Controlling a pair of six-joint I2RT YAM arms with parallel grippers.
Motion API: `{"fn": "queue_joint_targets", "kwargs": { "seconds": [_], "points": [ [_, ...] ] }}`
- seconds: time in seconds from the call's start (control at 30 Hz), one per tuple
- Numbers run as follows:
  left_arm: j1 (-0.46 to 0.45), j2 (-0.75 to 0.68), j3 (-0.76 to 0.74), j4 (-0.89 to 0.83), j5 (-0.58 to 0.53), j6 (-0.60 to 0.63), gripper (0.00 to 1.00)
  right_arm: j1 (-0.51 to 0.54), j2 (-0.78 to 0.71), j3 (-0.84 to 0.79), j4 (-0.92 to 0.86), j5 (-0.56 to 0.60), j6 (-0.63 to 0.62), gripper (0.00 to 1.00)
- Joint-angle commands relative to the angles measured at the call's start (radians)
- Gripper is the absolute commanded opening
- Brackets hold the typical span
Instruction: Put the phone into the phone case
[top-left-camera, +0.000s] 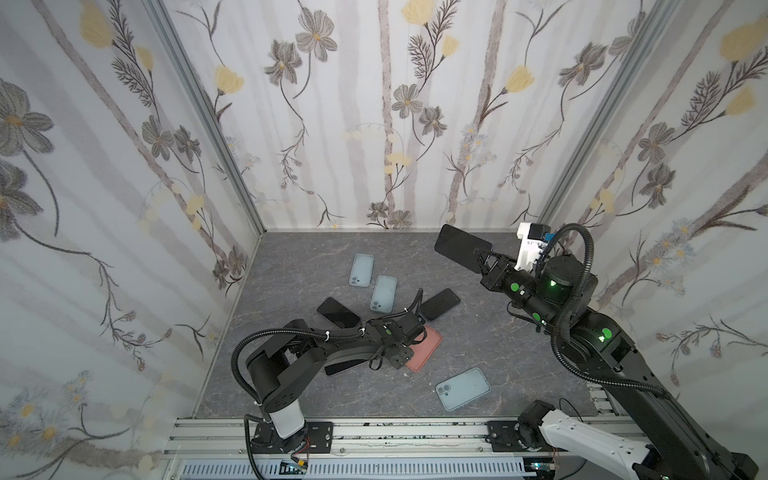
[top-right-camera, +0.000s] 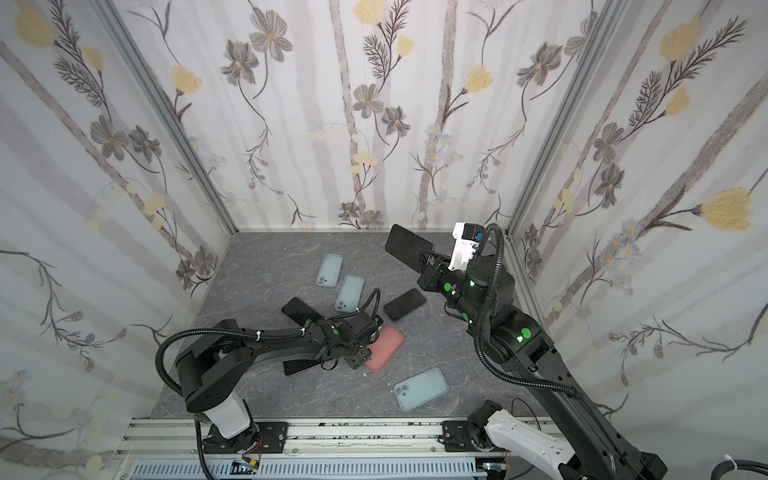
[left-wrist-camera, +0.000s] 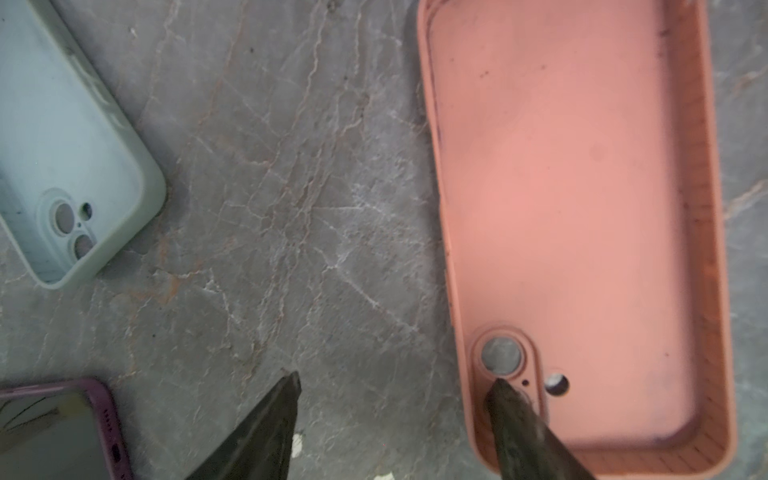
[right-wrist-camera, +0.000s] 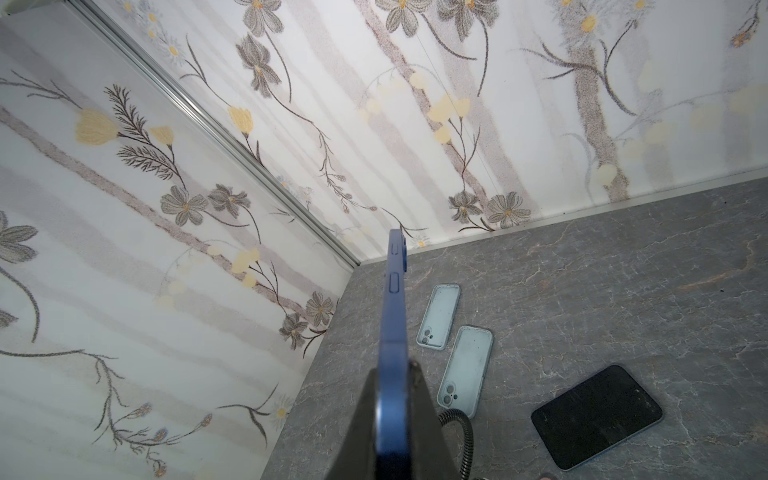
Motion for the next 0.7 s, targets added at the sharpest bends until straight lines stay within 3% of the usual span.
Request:
{"fn": "queue_joint_targets", "kwargs": {
  "seconds": [0.0, 0.33, 0.67],
  "points": [
    [0.024, -0.009, -0.010, -0.019, -0.023, 0.018, 0.72, -0.001, 0.005, 0.009, 0.061, 0.021, -0.010, 0.00],
    [0.115, -0.010, 0.006, 0.004, -0.033, 0.049, 0.71, -0.001, 0.024, 0.024, 0.053, 0.022, -0.025, 0.00],
    [0.141, 0.004, 0.064, -0.012, -0.030, 0.077, 0.68, -0.001, 0.019, 0.027, 0.043, 0.033, -0.036, 0.00]
  ]
}}
